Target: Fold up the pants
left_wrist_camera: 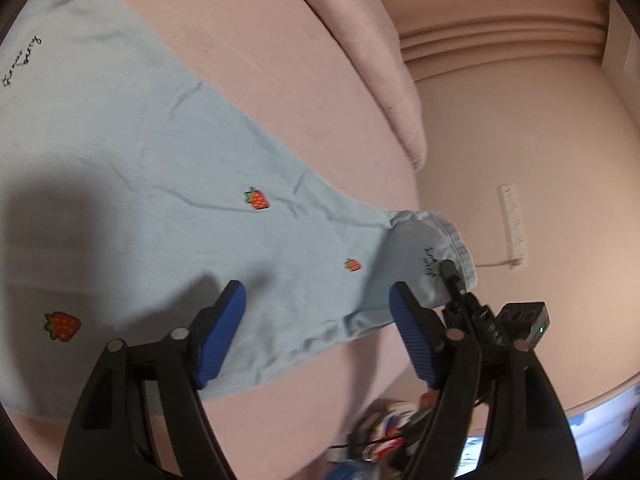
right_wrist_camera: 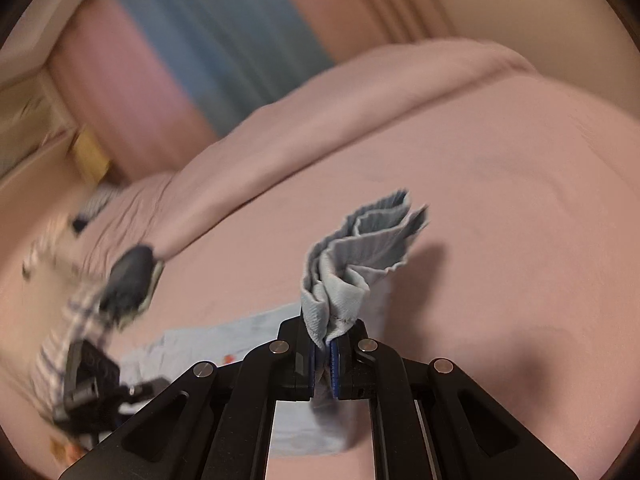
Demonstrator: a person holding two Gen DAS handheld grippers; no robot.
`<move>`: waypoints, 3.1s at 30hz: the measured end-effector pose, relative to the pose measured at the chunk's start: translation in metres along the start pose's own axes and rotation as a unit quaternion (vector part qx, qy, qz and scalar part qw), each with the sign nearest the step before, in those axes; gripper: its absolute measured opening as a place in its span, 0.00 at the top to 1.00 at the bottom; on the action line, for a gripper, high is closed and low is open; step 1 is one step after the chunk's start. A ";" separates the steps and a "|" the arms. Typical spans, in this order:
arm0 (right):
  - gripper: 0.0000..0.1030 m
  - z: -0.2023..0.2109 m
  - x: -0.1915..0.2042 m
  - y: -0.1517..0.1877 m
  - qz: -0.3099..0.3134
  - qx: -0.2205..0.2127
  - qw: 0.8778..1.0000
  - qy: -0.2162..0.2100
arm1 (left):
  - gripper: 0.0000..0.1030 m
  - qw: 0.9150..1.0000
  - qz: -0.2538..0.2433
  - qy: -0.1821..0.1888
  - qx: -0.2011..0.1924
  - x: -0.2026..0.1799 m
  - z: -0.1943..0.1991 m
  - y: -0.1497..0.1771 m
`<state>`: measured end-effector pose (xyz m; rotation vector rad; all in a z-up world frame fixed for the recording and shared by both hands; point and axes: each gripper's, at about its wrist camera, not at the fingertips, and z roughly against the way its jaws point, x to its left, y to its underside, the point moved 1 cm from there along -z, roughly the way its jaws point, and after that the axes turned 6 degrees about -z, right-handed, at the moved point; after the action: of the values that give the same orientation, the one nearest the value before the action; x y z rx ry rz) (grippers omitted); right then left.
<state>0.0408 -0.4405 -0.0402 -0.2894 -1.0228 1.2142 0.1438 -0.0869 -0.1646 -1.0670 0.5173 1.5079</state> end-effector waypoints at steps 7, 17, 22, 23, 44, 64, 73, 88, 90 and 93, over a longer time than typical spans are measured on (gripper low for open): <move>0.92 -0.024 0.072 0.044 0.140 0.035 0.989 -0.038 | 0.10 0.996 0.003 0.086 0.001 -0.025 -0.009 -0.009; 0.92 -0.052 0.098 0.095 0.221 0.103 0.969 -0.034 | 0.45 0.995 0.063 0.073 0.025 0.010 -0.037 -0.027; 0.92 -0.050 0.112 0.103 0.258 0.098 0.961 -0.027 | 0.84 0.998 0.047 0.032 0.005 0.018 -0.019 -0.031; 0.92 -0.049 0.116 0.105 0.263 0.097 0.960 -0.031 | 0.84 0.999 0.042 0.029 -0.007 0.019 -0.011 -0.033; 0.88 -0.121 0.200 0.154 0.321 0.177 0.924 -0.108 | 0.75 0.988 -0.010 -0.139 -0.071 0.071 0.084 -0.064; 0.73 -0.097 0.100 0.036 0.220 0.174 0.960 -0.024 | 0.46 0.980 -0.140 -0.136 -0.035 0.014 0.048 -0.029; 0.81 -0.156 0.048 0.030 0.232 0.244 0.940 0.060 | 0.65 0.981 -0.105 -0.163 -0.007 0.050 0.041 -0.012; 0.81 -0.049 0.029 0.104 0.248 0.241 0.938 -0.012 | 0.63 0.981 -0.082 -0.166 -0.055 0.067 0.078 -0.003; 0.81 -0.051 0.026 0.092 0.214 0.259 0.942 -0.011 | 0.63 0.979 -0.089 -0.173 -0.061 0.065 0.085 0.001; 0.81 -0.050 0.048 0.082 0.205 0.260 0.942 -0.053 | 0.62 0.975 -0.110 -0.186 -0.061 0.060 0.091 0.011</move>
<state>0.0270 -0.3520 -0.0987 -0.0168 -0.7096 1.8450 0.1071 0.0164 -0.1731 -0.8742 0.0434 1.5083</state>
